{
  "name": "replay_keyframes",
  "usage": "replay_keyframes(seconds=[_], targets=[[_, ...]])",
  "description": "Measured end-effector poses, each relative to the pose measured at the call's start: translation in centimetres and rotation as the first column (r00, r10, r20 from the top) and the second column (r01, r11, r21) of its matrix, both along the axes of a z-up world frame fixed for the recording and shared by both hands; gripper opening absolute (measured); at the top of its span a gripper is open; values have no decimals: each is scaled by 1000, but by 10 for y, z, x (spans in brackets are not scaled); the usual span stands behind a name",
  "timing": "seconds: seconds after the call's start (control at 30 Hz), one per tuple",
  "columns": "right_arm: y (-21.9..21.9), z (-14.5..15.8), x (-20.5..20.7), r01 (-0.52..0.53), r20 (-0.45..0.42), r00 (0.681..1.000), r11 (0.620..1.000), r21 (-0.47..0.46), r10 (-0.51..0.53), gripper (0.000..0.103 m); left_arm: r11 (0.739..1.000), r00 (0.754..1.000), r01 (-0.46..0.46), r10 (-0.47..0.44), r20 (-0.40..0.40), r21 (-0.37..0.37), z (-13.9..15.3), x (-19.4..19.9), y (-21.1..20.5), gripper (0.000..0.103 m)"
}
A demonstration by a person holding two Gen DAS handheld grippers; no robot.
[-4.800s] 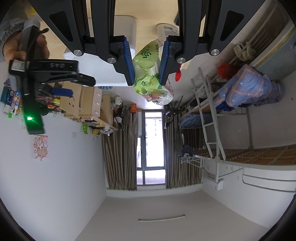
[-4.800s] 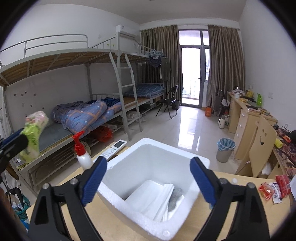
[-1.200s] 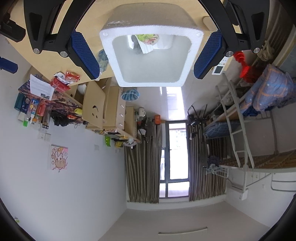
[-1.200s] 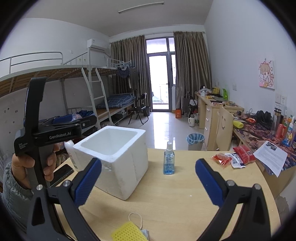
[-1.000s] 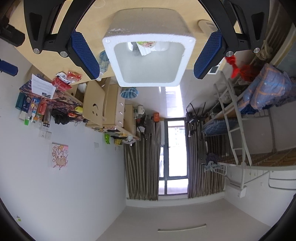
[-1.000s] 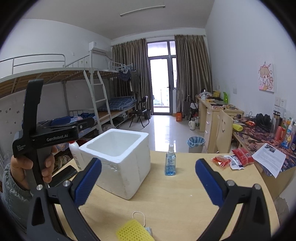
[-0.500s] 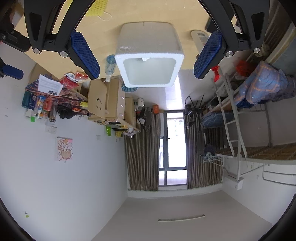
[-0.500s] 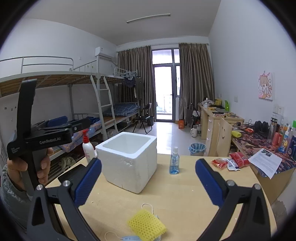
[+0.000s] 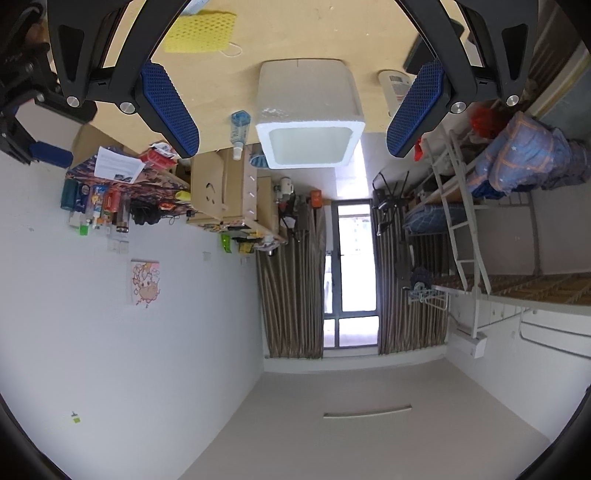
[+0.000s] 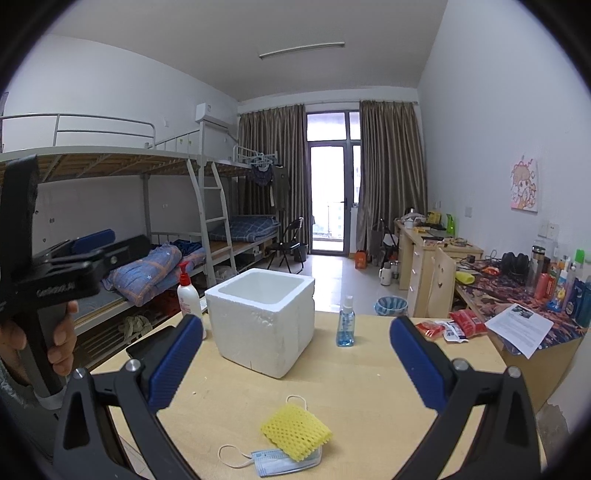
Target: Organize soft objects
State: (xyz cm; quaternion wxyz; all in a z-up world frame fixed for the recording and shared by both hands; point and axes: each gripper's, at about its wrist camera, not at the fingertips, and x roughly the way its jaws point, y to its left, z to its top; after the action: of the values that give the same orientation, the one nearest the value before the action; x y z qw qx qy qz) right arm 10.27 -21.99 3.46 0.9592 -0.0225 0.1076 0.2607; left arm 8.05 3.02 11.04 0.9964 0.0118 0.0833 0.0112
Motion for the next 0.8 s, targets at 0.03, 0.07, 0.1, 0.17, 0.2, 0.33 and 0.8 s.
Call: replay_keyframes(seconds=[0.03,0.07,0.1,0.17,0.2,0.33,0.8], targets=[[-1,0,-3,-1,4,1000,1000,2,1,102,1000,1000,2,-2,5,0,0,-4,-1,102],[-2,0,-5,-2,8,1000,1000,3,2,102,1000,1000,4,-4,8,2,0,-7,-2,102],[-3,1,-7,-2,12,1000,1000,6,2,102,1000,1000,8,-8,11,5,-1,-11,-3,102],[-4,1,-11,-4,19,1000,1000,10,4,102,1000,1000,9,-9,20,8,-3,-17,-6,102],[-5,1,-12,-5,22,1000,1000,12,4,102,1000,1000,10,-10,23,6,-4,-20,-6,102],[-7,-1,-19,-9,35,999,1000,7,9,102,1000,999,13,-13,36,-5,-11,-28,-6,102],[-4,-27,-29,-34,61,998,999,3,34,102,1000,999,-7,7,44,-14,-51,-41,-10,102]])
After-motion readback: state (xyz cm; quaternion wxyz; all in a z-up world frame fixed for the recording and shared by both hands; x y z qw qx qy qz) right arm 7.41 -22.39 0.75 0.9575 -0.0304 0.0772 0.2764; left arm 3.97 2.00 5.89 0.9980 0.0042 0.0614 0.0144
